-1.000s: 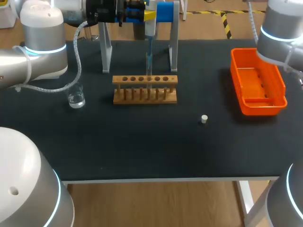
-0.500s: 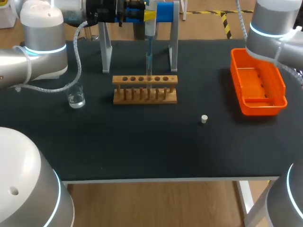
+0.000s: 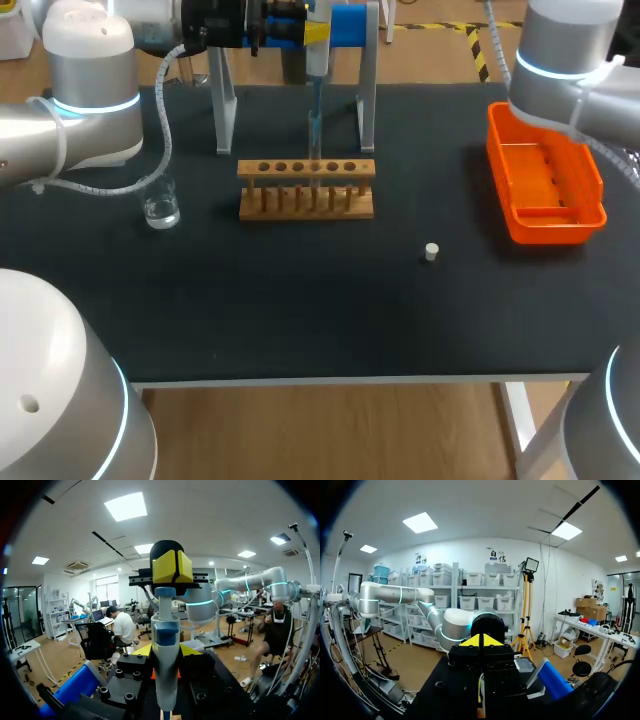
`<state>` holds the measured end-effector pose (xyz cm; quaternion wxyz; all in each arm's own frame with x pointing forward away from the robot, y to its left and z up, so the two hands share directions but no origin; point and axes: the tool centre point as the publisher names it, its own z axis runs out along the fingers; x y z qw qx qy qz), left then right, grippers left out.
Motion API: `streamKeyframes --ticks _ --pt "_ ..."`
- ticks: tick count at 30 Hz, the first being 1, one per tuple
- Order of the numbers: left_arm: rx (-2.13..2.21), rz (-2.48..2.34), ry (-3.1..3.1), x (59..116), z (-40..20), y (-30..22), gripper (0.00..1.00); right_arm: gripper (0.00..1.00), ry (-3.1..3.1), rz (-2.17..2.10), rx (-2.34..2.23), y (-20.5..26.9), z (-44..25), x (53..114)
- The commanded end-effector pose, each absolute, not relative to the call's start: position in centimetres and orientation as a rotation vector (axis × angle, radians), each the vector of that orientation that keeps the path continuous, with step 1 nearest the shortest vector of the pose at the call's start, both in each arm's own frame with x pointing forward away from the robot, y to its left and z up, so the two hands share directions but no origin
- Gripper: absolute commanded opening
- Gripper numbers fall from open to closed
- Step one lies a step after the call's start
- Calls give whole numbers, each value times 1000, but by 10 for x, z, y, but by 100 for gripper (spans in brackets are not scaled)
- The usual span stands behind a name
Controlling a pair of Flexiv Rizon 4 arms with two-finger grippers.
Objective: Invert the test tube, pick up the pipette, mount the tip to pipette, aspirate from beaker and dispense into the tube, eject the tip, return the pipette, and cap with the stopper.
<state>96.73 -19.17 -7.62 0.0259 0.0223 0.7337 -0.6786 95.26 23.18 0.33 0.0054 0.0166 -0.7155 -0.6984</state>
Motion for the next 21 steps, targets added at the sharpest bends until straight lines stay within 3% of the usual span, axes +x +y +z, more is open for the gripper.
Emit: streamKeyframes --ticks 1,21 --pt "71 -2098 2269 968 -76 -191 0 0 -2244 -2182 48 234 1 955" --pt "71 -2098 2269 968 -76 -191 0 0 -2248 -2165 25 237 -6 958"
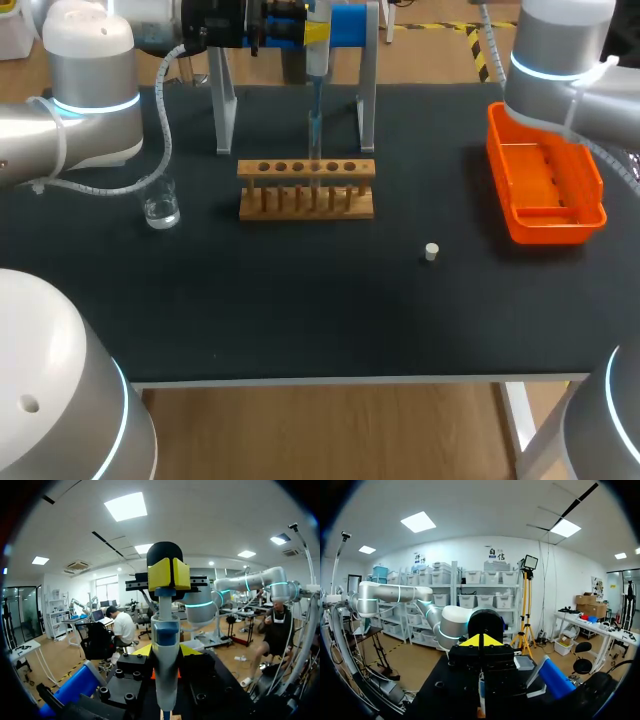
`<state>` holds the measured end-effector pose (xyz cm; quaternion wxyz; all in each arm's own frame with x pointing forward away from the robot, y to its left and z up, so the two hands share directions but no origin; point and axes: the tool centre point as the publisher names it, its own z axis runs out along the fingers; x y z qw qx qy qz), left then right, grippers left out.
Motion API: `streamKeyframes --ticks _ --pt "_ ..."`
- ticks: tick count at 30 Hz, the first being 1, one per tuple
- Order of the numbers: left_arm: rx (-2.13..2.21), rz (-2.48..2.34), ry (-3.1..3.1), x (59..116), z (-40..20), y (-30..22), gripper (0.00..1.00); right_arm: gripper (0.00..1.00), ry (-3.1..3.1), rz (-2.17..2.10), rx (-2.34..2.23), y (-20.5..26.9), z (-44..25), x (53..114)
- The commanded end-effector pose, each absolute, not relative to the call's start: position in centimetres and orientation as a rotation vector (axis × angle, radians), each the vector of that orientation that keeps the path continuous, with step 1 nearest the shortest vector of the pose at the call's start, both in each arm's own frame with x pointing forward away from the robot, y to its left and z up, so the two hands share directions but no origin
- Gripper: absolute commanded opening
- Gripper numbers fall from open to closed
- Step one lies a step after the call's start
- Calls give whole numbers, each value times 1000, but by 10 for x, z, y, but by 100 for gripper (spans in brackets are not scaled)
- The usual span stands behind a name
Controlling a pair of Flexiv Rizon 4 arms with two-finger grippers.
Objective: Invert the test tube, pick up the pipette, mount the tip to pipette, aspirate from beaker and dispense into the tube, eject the tip, return the pipette, and cap with the stopper.
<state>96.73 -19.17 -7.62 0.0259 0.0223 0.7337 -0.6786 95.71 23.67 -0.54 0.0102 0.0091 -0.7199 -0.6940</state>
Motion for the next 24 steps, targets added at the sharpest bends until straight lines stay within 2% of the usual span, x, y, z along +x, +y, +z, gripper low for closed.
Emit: streamKeyframes --ticks 1,24 --pt "71 -2098 2269 968 -76 -191 0 0 -2249 -2164 24 238 -6 958" --pt "71 -2098 2269 968 -76 -191 0 0 -2250 -2138 7 239 -18 959"
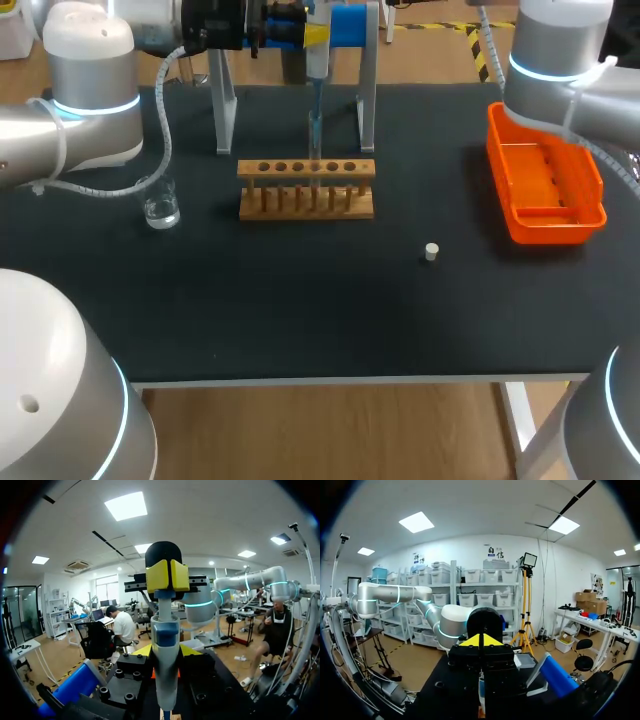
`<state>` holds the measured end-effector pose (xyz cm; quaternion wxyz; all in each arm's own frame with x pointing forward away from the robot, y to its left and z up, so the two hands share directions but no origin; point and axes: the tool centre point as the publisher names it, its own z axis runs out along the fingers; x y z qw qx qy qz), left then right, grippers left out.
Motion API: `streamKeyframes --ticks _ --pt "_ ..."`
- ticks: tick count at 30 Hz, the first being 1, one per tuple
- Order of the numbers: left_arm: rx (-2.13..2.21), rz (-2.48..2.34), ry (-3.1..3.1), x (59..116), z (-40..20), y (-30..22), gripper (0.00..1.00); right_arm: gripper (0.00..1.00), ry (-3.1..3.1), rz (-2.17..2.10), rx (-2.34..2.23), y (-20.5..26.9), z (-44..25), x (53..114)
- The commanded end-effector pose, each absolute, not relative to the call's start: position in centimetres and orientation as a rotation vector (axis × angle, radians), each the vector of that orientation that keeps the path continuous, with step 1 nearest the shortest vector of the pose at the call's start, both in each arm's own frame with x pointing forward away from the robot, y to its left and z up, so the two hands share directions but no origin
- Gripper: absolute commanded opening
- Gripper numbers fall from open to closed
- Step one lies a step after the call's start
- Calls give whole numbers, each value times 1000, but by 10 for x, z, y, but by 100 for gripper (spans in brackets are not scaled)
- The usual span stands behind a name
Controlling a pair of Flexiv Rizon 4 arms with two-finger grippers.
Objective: Invert the test tube, pick up the pipette, mount the tip to pipette, aspirate from beaker and dispense into the tube, eject the tip, return the pipette, and cap with the stopper.
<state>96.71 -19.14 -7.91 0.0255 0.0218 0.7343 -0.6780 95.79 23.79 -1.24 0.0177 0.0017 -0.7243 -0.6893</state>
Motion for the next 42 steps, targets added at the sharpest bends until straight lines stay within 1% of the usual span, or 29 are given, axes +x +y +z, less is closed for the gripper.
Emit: streamKeyframes --ticks 1,42 --pt "71 -2098 2269 968 -76 -191 0 0 -2250 -2137 6 239 -19 959" --pt "71 -2098 2269 968 -76 -191 0 0 -2257 -2087 -27 238 -36 957"
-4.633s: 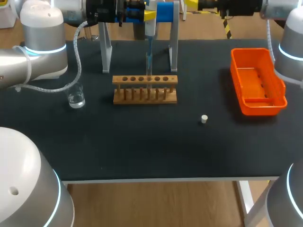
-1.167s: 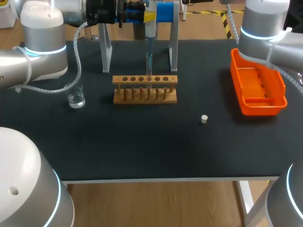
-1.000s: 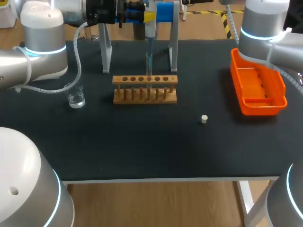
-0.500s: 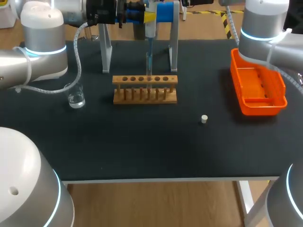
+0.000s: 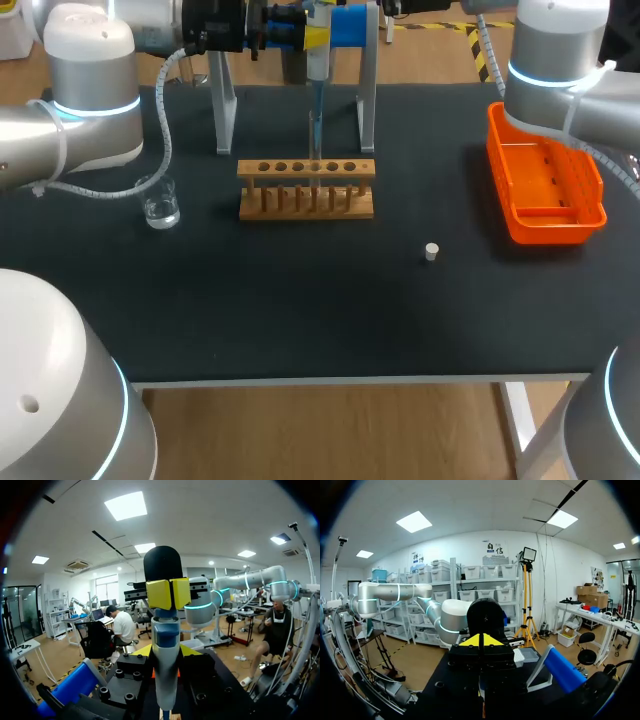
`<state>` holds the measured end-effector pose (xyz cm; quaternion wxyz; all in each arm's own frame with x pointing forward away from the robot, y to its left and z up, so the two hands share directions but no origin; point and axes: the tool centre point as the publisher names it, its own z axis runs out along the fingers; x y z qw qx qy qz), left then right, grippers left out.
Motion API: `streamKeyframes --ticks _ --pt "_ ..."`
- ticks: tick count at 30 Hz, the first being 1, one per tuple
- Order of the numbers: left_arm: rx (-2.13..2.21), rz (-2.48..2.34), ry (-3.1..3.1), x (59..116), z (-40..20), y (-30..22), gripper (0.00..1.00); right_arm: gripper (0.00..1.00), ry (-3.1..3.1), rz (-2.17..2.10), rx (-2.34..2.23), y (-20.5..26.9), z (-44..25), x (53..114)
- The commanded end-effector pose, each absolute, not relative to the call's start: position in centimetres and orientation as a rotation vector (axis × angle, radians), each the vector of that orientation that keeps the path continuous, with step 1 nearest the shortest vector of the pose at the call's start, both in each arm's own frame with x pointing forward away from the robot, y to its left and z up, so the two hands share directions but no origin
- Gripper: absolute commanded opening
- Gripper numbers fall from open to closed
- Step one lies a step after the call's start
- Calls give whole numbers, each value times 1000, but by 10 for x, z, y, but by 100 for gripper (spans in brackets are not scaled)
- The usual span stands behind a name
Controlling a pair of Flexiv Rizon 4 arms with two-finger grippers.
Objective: Invert the test tube, pick up the pipette, mount the tip to pipette, aspirate from beaker and dispense into the tube, eject the tip, return the pipette, and cap with the stopper.
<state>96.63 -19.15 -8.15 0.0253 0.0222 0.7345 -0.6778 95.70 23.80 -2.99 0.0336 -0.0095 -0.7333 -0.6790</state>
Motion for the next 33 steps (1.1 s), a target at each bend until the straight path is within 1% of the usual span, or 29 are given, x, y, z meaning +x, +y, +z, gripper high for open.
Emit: streamKeyframes --ticks 1,14,15,16,17,26,33 --pt "71 -2098 2269 968 -76 -191 0 0 -2256 -2091 -27 238 -34 957" --pt "71 -2098 2269 968 -76 -191 0 0 -2255 -2229 59 225 11 953" --pt "71 -2098 2269 968 -76 -191 0 22 -2253 -2236 59 222 13 952" --pt "71 -2098 2269 968 -76 -191 0 58 -2251 -2245 63 218 15 950" --pt "71 -2098 2269 968 -76 -191 0 100 -2234 -2265 79 214 18 948" --pt "71 -2098 2269 968 -76 -191 0 100 -2224 -2354 127 165 30 931" --pt "71 -2098 2269 968 -76 -191 0 100 -2288 -2347 115 129 10 920"
